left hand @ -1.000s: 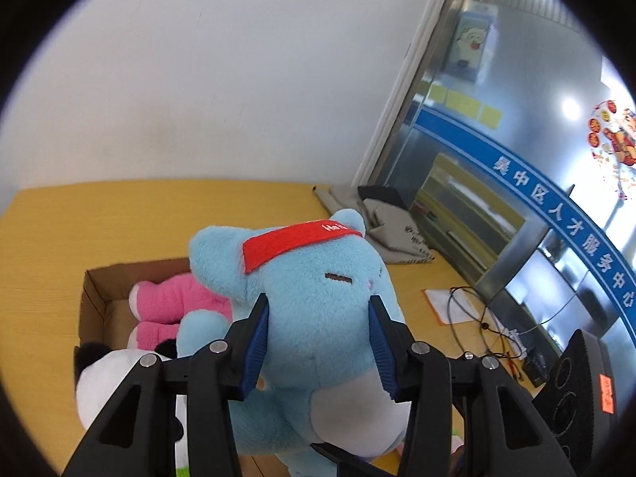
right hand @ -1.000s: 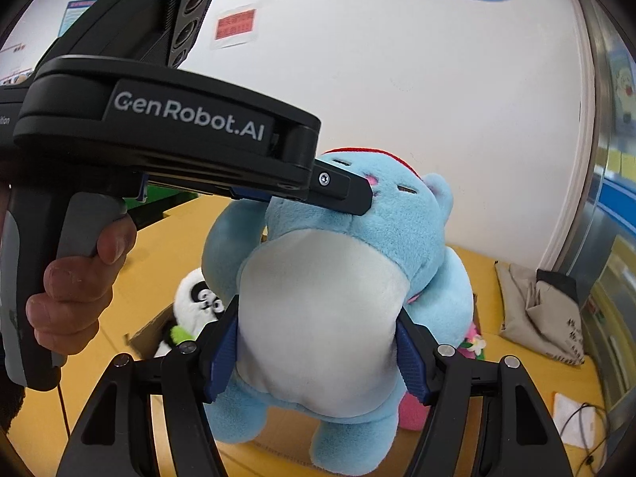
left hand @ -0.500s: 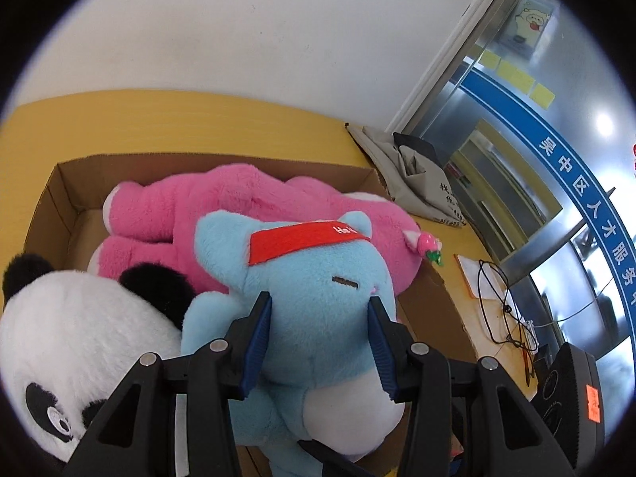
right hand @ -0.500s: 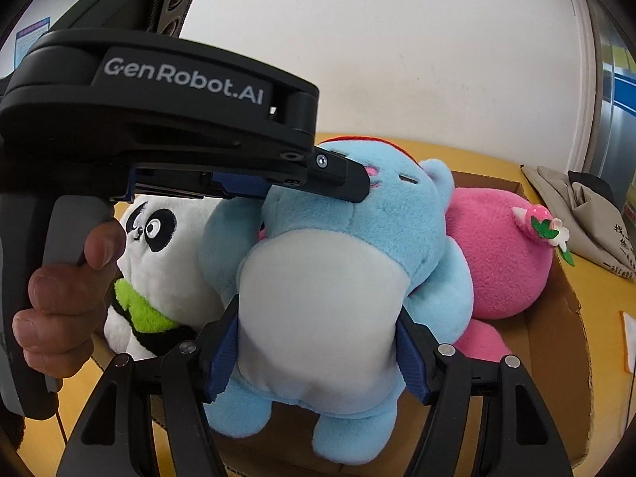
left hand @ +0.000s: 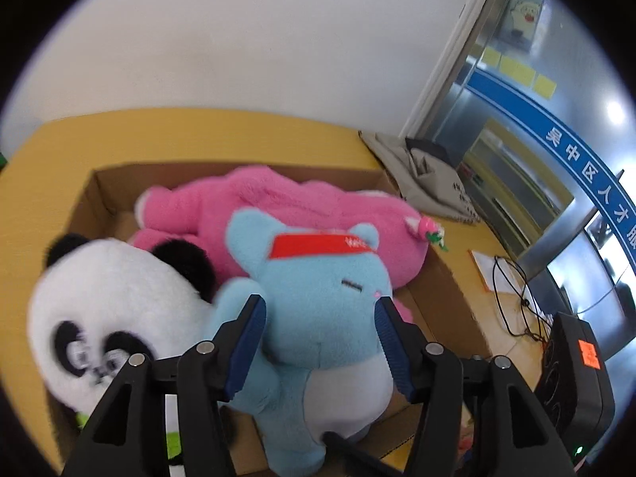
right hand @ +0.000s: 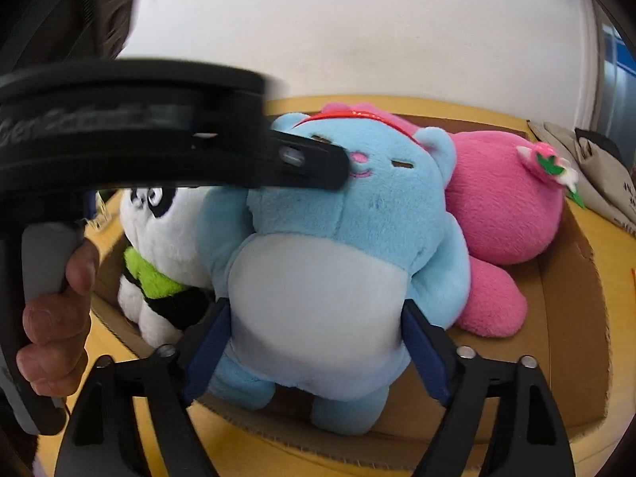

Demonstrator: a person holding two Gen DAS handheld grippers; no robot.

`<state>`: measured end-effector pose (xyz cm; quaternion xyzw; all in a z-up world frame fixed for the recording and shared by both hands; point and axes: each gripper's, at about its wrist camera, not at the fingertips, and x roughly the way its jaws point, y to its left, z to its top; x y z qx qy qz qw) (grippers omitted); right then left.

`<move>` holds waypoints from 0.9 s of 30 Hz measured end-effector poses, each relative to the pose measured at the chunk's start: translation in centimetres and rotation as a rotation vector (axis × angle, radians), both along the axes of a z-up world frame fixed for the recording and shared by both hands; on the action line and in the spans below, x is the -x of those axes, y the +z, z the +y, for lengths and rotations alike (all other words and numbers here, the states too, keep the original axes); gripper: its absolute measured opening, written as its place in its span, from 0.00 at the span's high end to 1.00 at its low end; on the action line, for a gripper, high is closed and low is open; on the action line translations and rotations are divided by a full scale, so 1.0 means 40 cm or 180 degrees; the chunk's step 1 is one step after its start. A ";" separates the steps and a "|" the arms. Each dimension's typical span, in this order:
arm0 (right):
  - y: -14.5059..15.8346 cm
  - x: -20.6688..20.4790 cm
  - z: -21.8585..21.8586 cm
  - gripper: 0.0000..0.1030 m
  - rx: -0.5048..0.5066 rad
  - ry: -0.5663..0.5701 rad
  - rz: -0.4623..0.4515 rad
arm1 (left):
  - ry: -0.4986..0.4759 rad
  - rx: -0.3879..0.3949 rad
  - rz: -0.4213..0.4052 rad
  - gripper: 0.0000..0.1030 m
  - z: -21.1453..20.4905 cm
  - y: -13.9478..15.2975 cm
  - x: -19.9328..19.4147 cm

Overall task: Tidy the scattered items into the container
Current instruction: 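Open both grippers to release the blue cat beside the panda, then move both grippers to the pink-and-teal pig plush and close on it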

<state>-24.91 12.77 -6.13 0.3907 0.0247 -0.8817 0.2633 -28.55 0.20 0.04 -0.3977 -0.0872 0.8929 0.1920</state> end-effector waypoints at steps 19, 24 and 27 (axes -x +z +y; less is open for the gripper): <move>0.263 -0.311 0.123 0.00 -0.0355 -0.0545 0.0745 | 0.0527 0.0438 0.1007 0.21 -0.069 0.197 -0.519; 0.285 -0.365 0.124 0.00 -0.0433 -0.0552 0.0824 | 0.0480 0.0355 0.1001 0.21 -0.058 0.197 -0.570; 0.293 -0.384 0.130 0.00 -0.0456 -0.0551 0.0835 | 0.0459 0.0310 0.1009 0.21 -0.051 0.198 -0.585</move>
